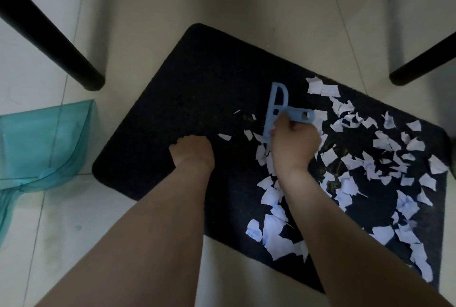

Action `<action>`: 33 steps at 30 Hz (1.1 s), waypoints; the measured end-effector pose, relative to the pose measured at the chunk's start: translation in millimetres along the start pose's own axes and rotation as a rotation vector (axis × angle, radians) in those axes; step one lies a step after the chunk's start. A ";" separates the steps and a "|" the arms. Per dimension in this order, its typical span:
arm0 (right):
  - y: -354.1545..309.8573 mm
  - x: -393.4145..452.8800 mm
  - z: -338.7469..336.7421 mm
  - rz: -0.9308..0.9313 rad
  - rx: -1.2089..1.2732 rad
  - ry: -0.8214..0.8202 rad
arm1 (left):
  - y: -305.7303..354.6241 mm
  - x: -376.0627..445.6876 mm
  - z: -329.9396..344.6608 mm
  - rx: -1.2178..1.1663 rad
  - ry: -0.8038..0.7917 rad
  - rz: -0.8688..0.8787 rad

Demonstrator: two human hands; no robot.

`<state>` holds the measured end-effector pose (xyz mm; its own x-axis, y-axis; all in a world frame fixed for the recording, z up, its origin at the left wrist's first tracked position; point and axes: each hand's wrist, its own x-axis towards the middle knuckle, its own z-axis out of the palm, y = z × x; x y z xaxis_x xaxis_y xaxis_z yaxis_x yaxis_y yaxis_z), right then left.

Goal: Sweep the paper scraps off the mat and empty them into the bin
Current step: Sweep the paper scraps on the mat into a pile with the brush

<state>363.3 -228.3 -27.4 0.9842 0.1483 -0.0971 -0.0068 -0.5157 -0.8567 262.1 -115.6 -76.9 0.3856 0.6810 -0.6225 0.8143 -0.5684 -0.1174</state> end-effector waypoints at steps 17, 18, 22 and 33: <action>6.9 3.6 -0.7 -0.091 -0.289 -0.086 | 9.6 12.9 11.2 -0.066 0.038 0.049; 1.9 3.7 -4.9 -0.071 -0.219 -0.094 | 10.0 12.5 10.9 -0.058 0.037 0.051; -15.5 5.0 20.6 0.045 0.054 -0.171 | 10.6 12.8 9.1 -0.005 0.024 0.061; 8.1 35.1 18.8 0.048 -0.342 -0.137 | 12.9 16.4 8.5 0.022 0.006 0.071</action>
<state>394.5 -211.4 -47.3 0.9513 0.2164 -0.2197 0.0298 -0.7736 -0.6330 275.3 -115.7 -95.2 0.4445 0.6411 -0.6256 0.7751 -0.6254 -0.0901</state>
